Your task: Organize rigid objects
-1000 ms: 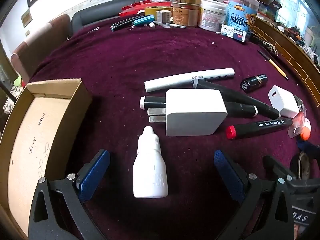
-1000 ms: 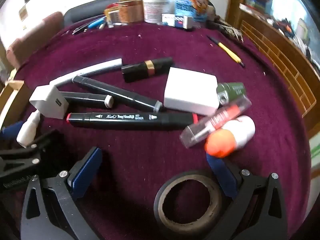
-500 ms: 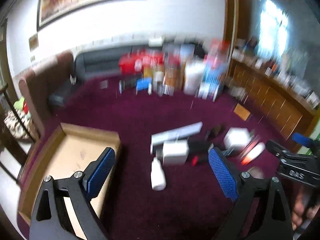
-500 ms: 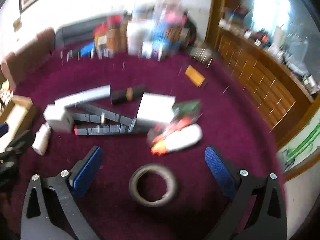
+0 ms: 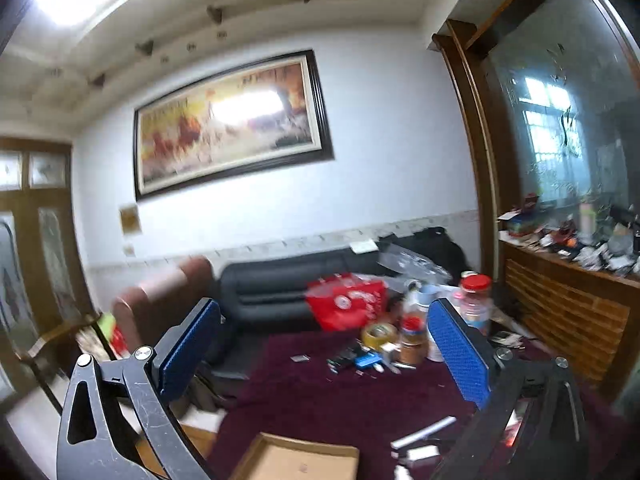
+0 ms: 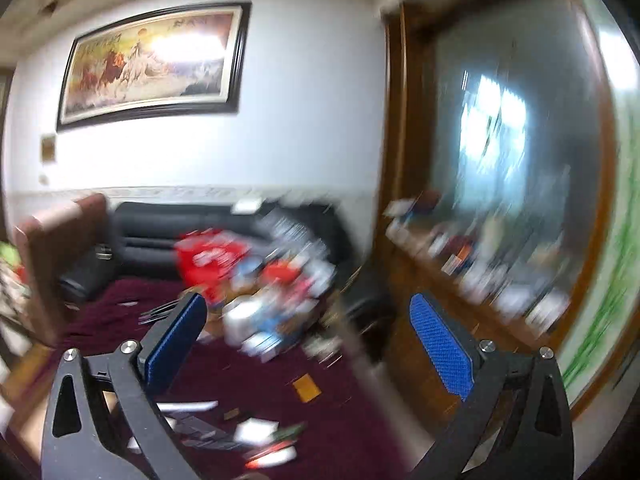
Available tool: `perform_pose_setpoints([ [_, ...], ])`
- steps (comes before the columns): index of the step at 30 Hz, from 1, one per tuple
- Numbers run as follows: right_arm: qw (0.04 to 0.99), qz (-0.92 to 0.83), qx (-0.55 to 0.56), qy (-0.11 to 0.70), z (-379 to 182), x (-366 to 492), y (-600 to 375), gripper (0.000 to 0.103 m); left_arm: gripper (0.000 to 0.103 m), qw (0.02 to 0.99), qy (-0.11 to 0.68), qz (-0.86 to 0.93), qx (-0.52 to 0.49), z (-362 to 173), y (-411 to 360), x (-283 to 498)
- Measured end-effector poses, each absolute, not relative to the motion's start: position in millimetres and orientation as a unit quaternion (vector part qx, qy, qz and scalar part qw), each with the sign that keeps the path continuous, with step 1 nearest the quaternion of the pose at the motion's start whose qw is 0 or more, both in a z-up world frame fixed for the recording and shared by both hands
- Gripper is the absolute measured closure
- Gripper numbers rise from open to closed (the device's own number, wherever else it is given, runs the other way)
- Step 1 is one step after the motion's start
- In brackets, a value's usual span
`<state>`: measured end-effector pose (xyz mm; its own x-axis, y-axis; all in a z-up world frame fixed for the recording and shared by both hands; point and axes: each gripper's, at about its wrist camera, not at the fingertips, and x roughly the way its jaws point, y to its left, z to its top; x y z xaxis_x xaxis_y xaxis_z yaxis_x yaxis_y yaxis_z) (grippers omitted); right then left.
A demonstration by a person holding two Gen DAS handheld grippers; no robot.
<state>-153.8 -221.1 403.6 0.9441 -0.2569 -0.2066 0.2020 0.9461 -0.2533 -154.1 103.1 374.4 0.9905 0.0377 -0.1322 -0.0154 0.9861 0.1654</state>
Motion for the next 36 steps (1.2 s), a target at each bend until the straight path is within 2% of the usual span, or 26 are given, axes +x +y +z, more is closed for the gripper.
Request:
perform_pose_setpoints([
  [1, 0.972, -0.136, -0.164, 0.103, 404, -157, -208, 0.000, 0.001, 0.994, 0.072, 0.012, 0.085, 370, 102, -151],
  [3, 0.967, -0.141, -0.190, 0.100, 398, -159, -195, 0.000, 0.001, 0.994, 0.087, 0.006, 0.072, 357, 102, -142],
  [9, 0.971, -0.129, -0.072, 0.187, 381, -139, -233, 0.000, 0.001, 0.997, 0.080, -0.007, 0.012, 359, 114, -145],
  [14, 0.962, -0.229, -0.044, 0.144, 411, -180, -294, 0.000, 0.001, 0.998, 0.048, -0.020, -0.027, 379, 137, -162],
  [19, 0.931, -0.349, -0.046, 0.101, 463, -244, -346, 0.000, 0.001, 0.997, 0.034, -0.024, -0.061, 415, 167, -181],
  [23, 0.888, -0.449, -0.060, 0.075, 506, -286, -388, 0.000, 0.001, 0.999, 0.008, 0.014, -0.050, 448, 197, -214],
  [29, 0.841, -0.538, -0.031, 0.052, 593, -349, -448, 0.000, 0.001, 0.981, -0.040, 0.189, -0.012, 538, 252, -248],
  [32, 0.818, -0.574, -0.029, 0.035, 636, -373, -457, 0.000, 0.001, 0.946, -0.064, 0.311, 0.068, 581, 259, -244],
  [34, 0.809, -0.585, -0.033, 0.041, 660, -384, -455, 0.000, 0.001, 0.919, -0.070, 0.376, 0.092, 592, 263, -242],
  [36, 0.805, -0.590, -0.049, 0.039, 674, -388, -445, 0.000, 0.001, 0.931, -0.055, 0.354, 0.065, 590, 272, -243],
])
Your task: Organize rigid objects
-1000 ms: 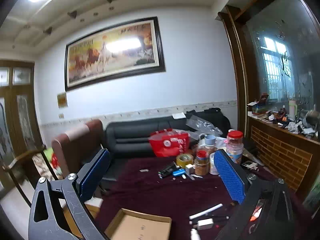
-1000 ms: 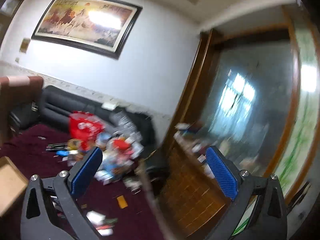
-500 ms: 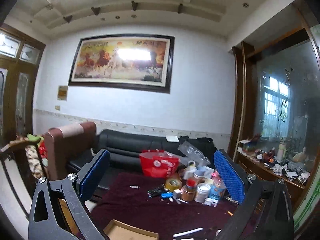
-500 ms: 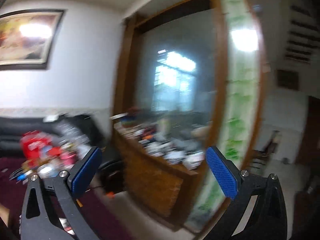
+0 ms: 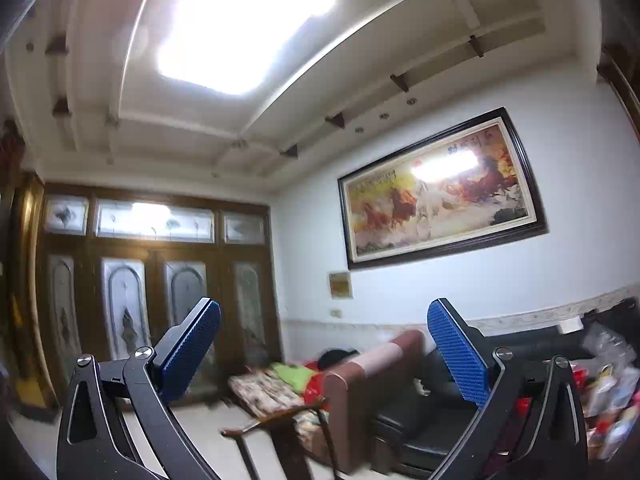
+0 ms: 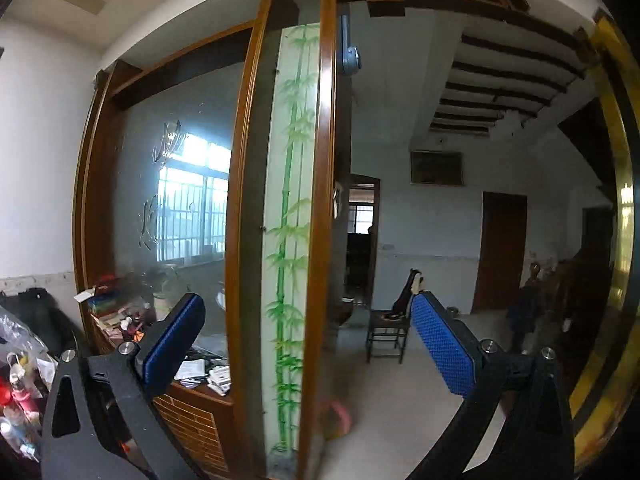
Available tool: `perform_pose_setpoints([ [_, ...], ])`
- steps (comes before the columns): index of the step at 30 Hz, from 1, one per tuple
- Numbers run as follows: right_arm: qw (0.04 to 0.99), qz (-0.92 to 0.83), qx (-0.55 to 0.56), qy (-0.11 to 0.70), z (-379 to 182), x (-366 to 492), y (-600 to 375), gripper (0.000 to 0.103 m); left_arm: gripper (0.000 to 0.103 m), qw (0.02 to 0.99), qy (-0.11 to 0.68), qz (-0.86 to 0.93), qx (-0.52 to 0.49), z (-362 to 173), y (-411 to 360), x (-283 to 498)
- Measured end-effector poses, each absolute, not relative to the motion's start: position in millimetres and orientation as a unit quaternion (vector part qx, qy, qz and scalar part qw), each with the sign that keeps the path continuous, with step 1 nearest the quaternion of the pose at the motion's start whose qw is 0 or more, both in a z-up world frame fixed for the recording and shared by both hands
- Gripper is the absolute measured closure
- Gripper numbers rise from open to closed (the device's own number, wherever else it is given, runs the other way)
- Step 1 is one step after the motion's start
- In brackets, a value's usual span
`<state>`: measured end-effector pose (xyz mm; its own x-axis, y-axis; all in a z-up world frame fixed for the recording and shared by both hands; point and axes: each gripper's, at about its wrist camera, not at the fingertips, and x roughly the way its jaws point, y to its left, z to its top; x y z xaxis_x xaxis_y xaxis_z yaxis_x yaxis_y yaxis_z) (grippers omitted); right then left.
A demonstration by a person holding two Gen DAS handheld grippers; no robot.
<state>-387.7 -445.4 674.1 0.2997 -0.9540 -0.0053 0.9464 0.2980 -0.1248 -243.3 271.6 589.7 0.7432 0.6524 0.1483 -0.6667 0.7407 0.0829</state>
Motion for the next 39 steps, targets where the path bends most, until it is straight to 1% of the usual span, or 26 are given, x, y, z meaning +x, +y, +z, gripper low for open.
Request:
perform_pose_setpoints([
  [2, 0.816, -0.574, -0.062, 0.033, 670, -385, -436, 0.000, 0.001, 0.953, -0.041, 0.297, 0.035, 572, 272, -241],
  [3, 0.826, -0.559, -0.068, 0.023, 663, -384, -429, 0.000, 0.001, 0.962, -0.033, 0.268, 0.026, 551, 265, -238],
  [4, 0.843, -0.533, -0.065, 0.027, 646, -375, -426, 0.000, 0.001, 0.968, -0.026, 0.250, 0.025, 536, 259, -235],
  [6, 0.863, -0.498, -0.056, 0.063, 609, -346, -424, 0.000, 0.001, 0.980, -0.006, 0.198, 0.023, 487, 237, -225],
  [7, 0.875, -0.474, -0.048, 0.085, 585, -328, -424, 0.000, 0.001, 0.983, 0.001, 0.180, 0.018, 474, 229, -223],
  [9, 0.901, -0.419, -0.030, 0.107, 531, -299, -416, 0.000, 0.001, 0.993, 0.030, 0.118, -0.001, 426, 206, -215],
  [12, 0.933, -0.330, 0.006, 0.142, 440, -262, -394, 0.000, 0.001, 0.994, 0.104, 0.012, -0.021, 349, 162, -193],
  [15, 0.952, -0.229, 0.023, 0.203, 333, -221, -357, 0.000, 0.001, 0.989, 0.139, -0.049, -0.030, 279, 123, -172],
  [18, 0.956, -0.145, 0.028, 0.255, 247, -188, -323, 0.000, 0.001, 0.982, 0.177, -0.072, -0.014, 219, 77, -143],
  [19, 0.953, -0.113, 0.036, 0.281, 211, -177, -308, 0.000, 0.001, 0.977, 0.200, -0.071, -0.002, 200, 64, -127],
  [21, 0.944, -0.068, 0.057, 0.318, 165, -160, -291, 0.000, 0.001, 0.963, 0.260, -0.063, 0.016, 156, 43, -92],
  [22, 0.935, -0.045, 0.066, 0.345, 139, -150, -282, 0.000, 0.001, 0.957, 0.283, -0.064, 0.019, 140, 40, -88],
  [23, 0.929, -0.035, 0.069, 0.363, 121, -144, -274, 0.000, 0.001, 0.942, 0.327, -0.073, 0.018, 112, 31, -74],
  [24, 0.922, -0.028, 0.071, 0.380, 105, -140, -268, 0.000, 0.001, 0.934, 0.349, -0.079, 0.016, 99, 25, -74],
  [25, 0.915, -0.021, 0.075, 0.397, 89, -137, -265, 0.000, 0.001, 0.922, 0.377, -0.085, 0.010, 85, 24, -69],
  [27, 0.907, -0.009, 0.078, 0.414, 70, -135, -260, 0.000, 0.001, 0.910, 0.407, -0.080, 0.007, 68, 29, -73],
  [31, 0.903, 0.010, 0.055, 0.426, 63, -130, -252, 0.000, 0.002, 0.902, 0.428, -0.049, 0.025, 46, 28, -52],
  [33, 0.906, 0.025, 0.020, 0.423, 66, -129, -241, 0.000, 0.003, 0.899, 0.433, -0.045, 0.040, 38, 24, -42],
  [35, 0.907, 0.035, -0.007, 0.420, 68, -127, -229, 0.000, 0.010, 0.898, 0.435, -0.043, 0.055, 40, 22, -41],
  [37, 0.906, 0.052, -0.015, 0.419, 66, -125, -219, 0.000, 0.024, 0.895, 0.440, -0.041, 0.068, 39, 22, -38],
  [38, 0.905, 0.059, -0.014, 0.421, 64, -123, -217, 0.000, 0.028, 0.893, 0.443, -0.042, 0.070, 38, 21, -37],
  [39, 0.904, 0.064, -0.014, 0.422, 63, -121, -215, 0.000, 0.036, 0.890, 0.449, -0.043, 0.069, 36, 23, -35],
])
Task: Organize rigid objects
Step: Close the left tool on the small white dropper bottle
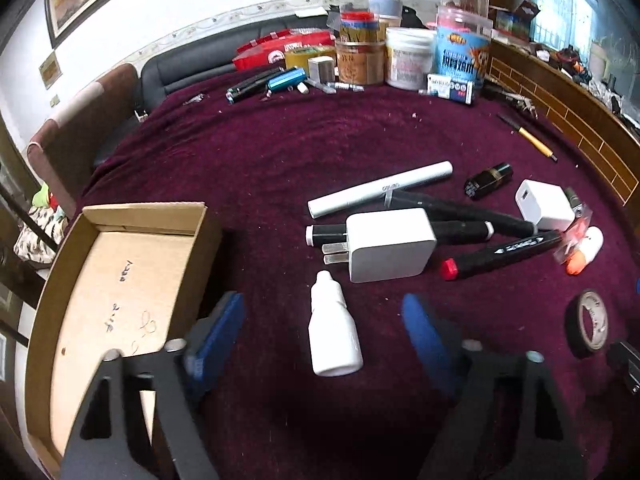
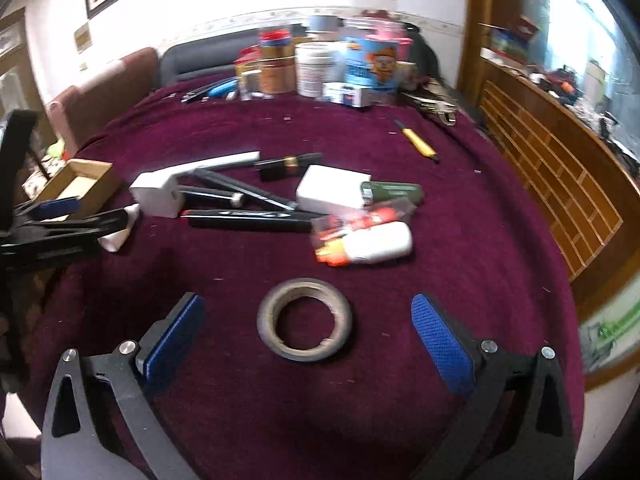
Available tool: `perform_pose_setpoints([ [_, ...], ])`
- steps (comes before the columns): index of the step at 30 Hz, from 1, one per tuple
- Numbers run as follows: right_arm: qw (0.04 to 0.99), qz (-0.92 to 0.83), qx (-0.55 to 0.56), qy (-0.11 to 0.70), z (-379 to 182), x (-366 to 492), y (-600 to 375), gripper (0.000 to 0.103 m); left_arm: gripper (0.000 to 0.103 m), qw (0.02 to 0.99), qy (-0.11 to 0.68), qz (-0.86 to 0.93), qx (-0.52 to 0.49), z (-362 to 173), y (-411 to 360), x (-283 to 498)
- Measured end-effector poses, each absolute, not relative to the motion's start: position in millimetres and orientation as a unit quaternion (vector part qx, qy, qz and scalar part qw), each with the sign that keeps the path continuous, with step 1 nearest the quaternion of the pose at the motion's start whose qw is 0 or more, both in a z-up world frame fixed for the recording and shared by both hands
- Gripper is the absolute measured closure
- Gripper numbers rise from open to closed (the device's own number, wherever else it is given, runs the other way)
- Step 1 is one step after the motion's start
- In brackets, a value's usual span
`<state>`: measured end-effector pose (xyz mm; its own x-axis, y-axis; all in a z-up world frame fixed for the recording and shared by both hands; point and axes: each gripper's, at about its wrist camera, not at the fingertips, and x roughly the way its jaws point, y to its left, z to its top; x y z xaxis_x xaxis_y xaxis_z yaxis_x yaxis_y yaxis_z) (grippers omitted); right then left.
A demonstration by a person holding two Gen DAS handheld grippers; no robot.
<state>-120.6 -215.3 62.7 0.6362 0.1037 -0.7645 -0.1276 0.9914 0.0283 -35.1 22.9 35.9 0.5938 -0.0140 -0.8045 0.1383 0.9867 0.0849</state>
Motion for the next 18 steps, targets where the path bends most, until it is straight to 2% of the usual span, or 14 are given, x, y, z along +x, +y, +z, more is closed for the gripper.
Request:
perform_pose_setpoints([
  [1, 0.903, 0.067, -0.015, 0.423, 61, -117, -213, 0.000, 0.041, 0.888, 0.454, -0.044, 0.066, 36, 26, -34],
  [3, 0.902, 0.072, -0.016, 0.426, 58, -114, -214, 0.000, 0.046, 0.880, 0.469, -0.053, 0.055, 29, 32, -30],
  [7, 0.899, 0.071, -0.015, 0.433, 53, -107, -215, 0.000, 0.081, 0.871, 0.484, -0.066, 0.047, 21, 35, -25],
  [13, 0.893, 0.089, 0.000, 0.441, 52, -101, -219, 0.000, 0.079, 0.871, 0.481, -0.068, 0.069, 17, 25, -24],
  [18, 0.888, 0.090, -0.004, 0.451, 49, -101, -217, 0.006, 0.081, 0.873, 0.479, -0.074, 0.055, 18, 26, -23],
])
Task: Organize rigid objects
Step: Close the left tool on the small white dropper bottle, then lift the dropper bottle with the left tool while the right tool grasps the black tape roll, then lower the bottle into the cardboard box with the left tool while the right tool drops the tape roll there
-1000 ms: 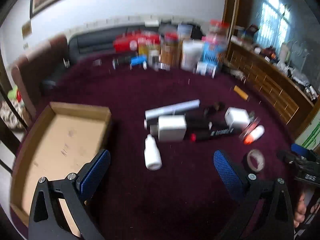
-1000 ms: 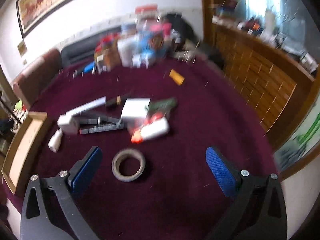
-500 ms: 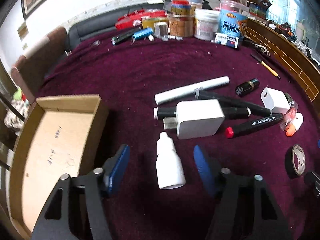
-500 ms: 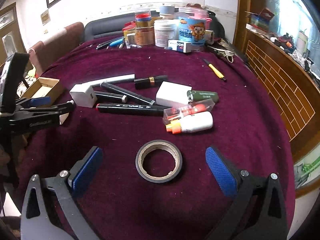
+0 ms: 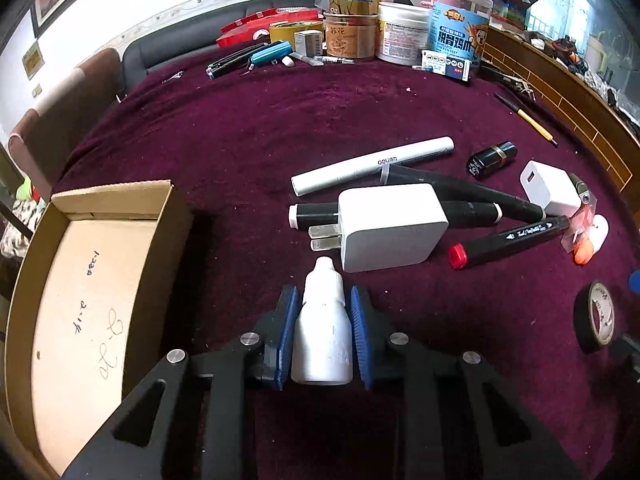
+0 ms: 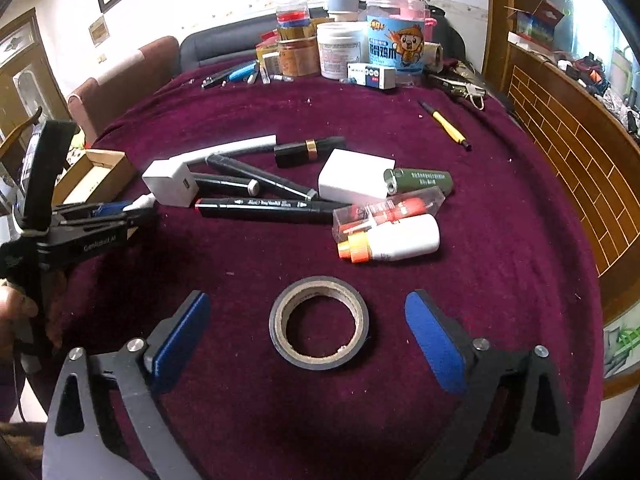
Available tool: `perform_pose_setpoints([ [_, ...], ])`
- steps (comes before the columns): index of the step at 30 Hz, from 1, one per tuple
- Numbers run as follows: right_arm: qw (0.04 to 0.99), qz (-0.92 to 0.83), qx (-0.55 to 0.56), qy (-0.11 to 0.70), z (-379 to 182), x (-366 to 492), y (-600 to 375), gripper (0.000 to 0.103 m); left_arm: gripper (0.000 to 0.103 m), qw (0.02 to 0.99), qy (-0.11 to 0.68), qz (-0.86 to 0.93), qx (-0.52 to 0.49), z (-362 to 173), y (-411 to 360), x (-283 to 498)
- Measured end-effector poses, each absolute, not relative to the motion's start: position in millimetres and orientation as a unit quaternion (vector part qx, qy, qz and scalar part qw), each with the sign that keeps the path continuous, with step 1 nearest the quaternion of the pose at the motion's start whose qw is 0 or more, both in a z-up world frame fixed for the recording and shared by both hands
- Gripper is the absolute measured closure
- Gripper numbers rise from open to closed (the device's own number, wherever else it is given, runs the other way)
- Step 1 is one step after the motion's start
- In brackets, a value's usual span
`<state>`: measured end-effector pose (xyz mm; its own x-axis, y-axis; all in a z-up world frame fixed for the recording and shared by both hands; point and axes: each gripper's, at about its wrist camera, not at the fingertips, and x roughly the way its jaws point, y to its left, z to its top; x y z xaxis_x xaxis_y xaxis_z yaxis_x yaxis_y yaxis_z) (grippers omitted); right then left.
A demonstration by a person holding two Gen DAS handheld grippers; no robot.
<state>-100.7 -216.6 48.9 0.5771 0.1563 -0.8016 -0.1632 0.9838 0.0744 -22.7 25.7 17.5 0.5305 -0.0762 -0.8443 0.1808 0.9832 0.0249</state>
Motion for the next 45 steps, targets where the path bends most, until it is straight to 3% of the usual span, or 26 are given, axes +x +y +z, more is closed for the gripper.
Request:
perform_pose_setpoints([
  [10, 0.874, 0.112, -0.044, 0.471, 41, -100, -190, 0.030, 0.081, 0.883, 0.457, -0.107, 0.005, 51, 43, -54],
  [13, 0.866, 0.108, -0.056, 0.486, 30, -94, -183, 0.043, 0.081, 0.889, 0.444, -0.108, -0.003, 63, 53, -65],
  [15, 0.859, 0.100, -0.059, 0.499, 20, -89, -180, 0.058, 0.081, 0.892, 0.439, -0.107, -0.009, 70, 62, -72],
  [16, 0.861, 0.096, -0.061, 0.495, 19, -89, -180, 0.059, 0.081, 0.893, 0.437, -0.106, -0.012, 72, 65, -74],
  [17, 0.863, 0.095, -0.060, 0.493, 19, -90, -181, 0.066, 0.081, 0.895, 0.434, -0.104, -0.014, 75, 69, -77],
  [19, 0.865, 0.082, -0.057, 0.493, 20, -89, -183, 0.089, 0.081, 0.899, 0.427, -0.099, -0.017, 81, 77, -83],
  [20, 0.864, 0.083, -0.047, 0.495, 20, -90, -185, 0.095, 0.081, 0.901, 0.422, -0.096, -0.019, 84, 83, -86],
  [27, 0.880, 0.105, -0.016, 0.462, 57, -106, -175, 0.095, 0.081, 0.913, 0.402, -0.062, -0.031, 100, 127, -92],
  [36, 0.876, 0.238, 0.014, 0.420, 123, -84, -74, 0.095, 0.081, 0.911, 0.411, -0.013, -0.020, 104, 185, -41],
  [45, 0.836, 0.304, 0.014, 0.457, 85, -3, 60, 0.095, 0.081, 0.893, 0.442, -0.004, -0.089, 65, 232, 0],
])
